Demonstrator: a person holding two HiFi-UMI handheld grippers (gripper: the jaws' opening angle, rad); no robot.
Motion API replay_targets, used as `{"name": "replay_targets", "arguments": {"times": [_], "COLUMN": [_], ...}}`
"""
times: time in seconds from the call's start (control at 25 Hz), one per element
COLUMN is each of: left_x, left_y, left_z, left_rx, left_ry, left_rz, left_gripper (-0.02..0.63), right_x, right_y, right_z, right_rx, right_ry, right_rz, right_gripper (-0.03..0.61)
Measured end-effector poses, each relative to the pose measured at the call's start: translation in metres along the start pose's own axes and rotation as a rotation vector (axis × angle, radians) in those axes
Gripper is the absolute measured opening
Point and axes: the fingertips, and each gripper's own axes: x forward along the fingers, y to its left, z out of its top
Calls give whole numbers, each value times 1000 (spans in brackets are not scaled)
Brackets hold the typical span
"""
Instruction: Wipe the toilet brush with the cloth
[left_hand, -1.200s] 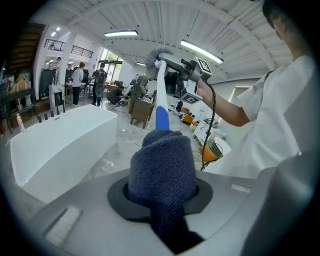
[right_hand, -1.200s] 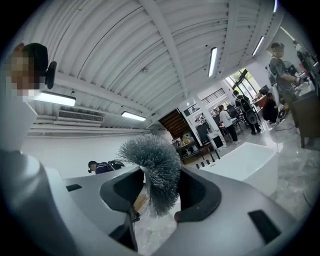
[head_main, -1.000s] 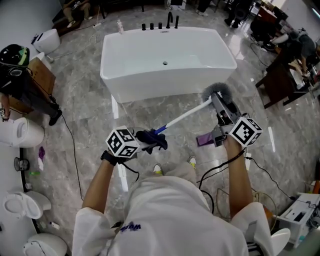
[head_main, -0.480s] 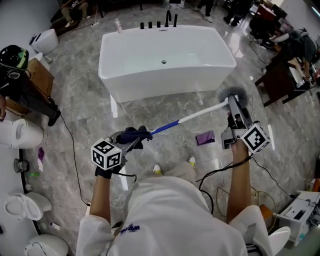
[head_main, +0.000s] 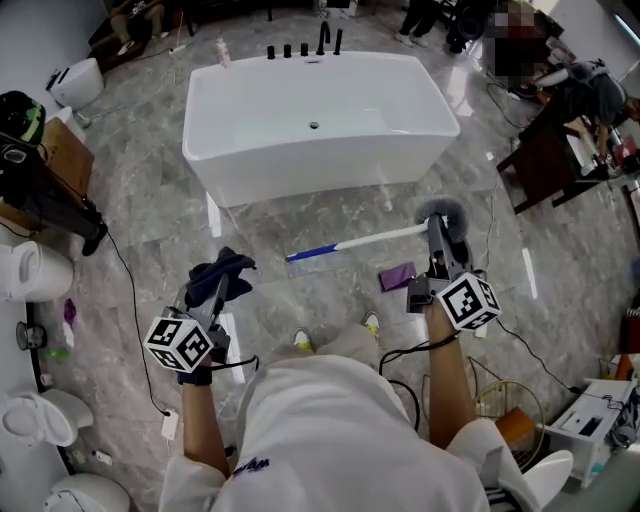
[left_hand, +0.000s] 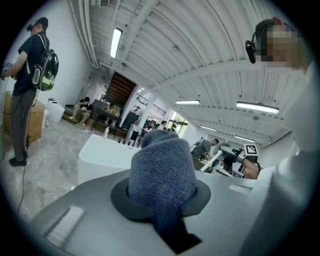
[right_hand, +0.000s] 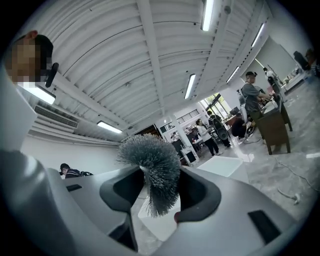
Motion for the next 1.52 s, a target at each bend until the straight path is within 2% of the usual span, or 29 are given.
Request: {"name": "replay_targets", "arguments": {"times": [0.12,0.2,0.32,0.44,0.52,0.6,0.76,0.92,1.08,1.52], "left_x": [5,6,0,11,22,29,36,31,13,10], "left_y": [1,2,-7,-21,-28,-37,-54,-48,-46,-42], "left_z": [5,13,24,32,33,36,44,42,34,22], "left_rx": [24,70,195,326,400,440,438,418,405,381], "left_ry": [-40,-81,-135,-155,-151,-157,-176,-172,-161,-111], "left_rz": [54,88,149,187,200,194,160,141,143,149], "left_gripper": [57,57,57,57,55,55,55,57,57,57], "right_x": [5,11,8,9,12,15,19,20,16,11], "right_y": [8,15,24,39,50,58,69,78,76,78], "right_z": [-15,-24,-36,-40,-44,-46,-38,-42,-49,-42], "right_rx": [3,-18,-149,-291,-316,-314,-322,-324,-341,-370], "right_ry": [19,38,81,97,97,96,81,75,98,115], "right_rz": [10,9,-37,-22,1,18,40,40,36,46], "right_gripper": [210,210,212,210,212,212,210,210,210,210]}}
